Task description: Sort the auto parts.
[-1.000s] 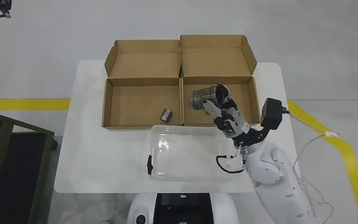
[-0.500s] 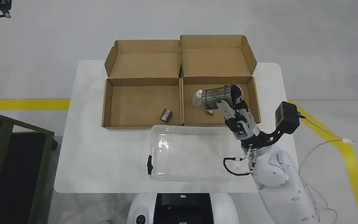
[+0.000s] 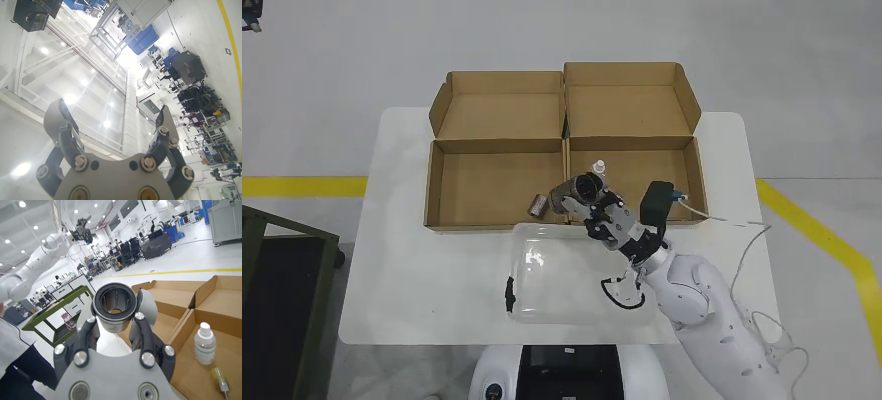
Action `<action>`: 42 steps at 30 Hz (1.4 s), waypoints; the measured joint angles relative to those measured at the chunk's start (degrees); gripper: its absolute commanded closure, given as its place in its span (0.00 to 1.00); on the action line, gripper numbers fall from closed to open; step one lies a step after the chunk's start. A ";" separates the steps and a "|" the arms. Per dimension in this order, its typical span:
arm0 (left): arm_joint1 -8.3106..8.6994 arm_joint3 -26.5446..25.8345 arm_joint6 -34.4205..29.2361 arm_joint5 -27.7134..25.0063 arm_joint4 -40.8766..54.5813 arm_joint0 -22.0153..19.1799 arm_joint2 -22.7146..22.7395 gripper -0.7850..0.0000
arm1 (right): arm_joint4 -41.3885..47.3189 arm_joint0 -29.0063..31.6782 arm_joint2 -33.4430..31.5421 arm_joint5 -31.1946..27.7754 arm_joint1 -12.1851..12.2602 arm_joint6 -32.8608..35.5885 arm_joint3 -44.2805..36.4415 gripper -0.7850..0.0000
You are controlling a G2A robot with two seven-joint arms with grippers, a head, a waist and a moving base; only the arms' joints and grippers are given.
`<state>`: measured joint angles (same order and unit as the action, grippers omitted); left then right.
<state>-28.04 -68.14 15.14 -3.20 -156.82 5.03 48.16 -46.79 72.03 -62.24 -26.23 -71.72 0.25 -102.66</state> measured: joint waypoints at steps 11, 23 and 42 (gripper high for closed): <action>0.00 0.00 0.00 0.00 0.00 0.00 0.00 0.00 | -7.60 -10.52 8.83 5.27 -2.50 3.04 7.34 1.00; 0.00 0.00 0.00 0.00 0.00 0.00 0.00 0.00 | -12.92 -20.10 16.19 11.41 -5.69 8.00 15.97 1.00; 0.00 0.00 0.00 0.00 0.00 0.00 0.00 0.00 | -14.31 -31.57 25.08 12.37 -11.51 16.15 30.52 1.00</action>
<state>-28.04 -68.14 15.14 -3.20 -156.82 5.03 48.16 -61.10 40.46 -37.16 -13.85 -83.23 16.40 -72.14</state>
